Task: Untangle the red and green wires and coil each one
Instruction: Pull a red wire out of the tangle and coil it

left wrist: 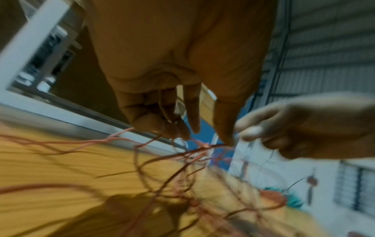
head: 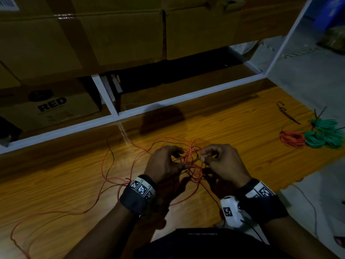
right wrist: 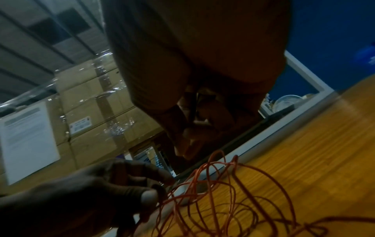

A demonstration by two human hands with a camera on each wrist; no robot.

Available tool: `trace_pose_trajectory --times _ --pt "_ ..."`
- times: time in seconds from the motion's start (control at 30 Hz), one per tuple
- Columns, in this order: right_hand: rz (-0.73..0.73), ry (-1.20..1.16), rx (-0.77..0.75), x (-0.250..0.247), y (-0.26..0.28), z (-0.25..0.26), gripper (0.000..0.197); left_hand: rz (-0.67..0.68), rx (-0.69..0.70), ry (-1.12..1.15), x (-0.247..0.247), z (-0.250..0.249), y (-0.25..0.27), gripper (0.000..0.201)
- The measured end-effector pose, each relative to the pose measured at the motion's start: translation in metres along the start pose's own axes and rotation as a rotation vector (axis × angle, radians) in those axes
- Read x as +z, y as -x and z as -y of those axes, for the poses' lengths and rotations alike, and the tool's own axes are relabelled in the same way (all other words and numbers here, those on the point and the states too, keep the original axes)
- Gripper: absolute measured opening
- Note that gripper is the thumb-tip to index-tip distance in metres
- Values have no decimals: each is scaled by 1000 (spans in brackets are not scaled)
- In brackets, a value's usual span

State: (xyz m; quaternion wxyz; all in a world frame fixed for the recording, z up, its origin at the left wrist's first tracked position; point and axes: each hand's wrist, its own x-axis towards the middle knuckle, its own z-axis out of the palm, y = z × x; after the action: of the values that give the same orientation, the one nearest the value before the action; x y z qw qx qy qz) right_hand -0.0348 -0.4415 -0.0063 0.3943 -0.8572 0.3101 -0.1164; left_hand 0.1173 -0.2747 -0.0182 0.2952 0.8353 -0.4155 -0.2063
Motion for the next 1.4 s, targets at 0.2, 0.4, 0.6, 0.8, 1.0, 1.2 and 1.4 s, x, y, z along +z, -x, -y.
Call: trace_pose_trajectory --times 0.2,0.4,0.6,0.8,1.0,1.2,1.4 --pt "22 235 5 34 39 -10 12 85 16 6 9 15 11 67" --pt "-25 372 5 59 41 -15 33 38 28 -52 23 18 2 44" --pt "-3 216 5 54 31 -18 23 -37 -9 334 17 22 0 18" --pt "74 61 -95 31 30 -3 20 -66 23 571 -5 11 3 14" --pt "-56 54 -215 20 36 7 34 -101 27 616 -14 0 -3 18" --pt "-231 145 -255 29 36 6 26 -140 -20 557 -17 -11 -4 24" --pt "-217 41 -207 25 33 10 13 -134 47 489 -29 -13 -4 20"
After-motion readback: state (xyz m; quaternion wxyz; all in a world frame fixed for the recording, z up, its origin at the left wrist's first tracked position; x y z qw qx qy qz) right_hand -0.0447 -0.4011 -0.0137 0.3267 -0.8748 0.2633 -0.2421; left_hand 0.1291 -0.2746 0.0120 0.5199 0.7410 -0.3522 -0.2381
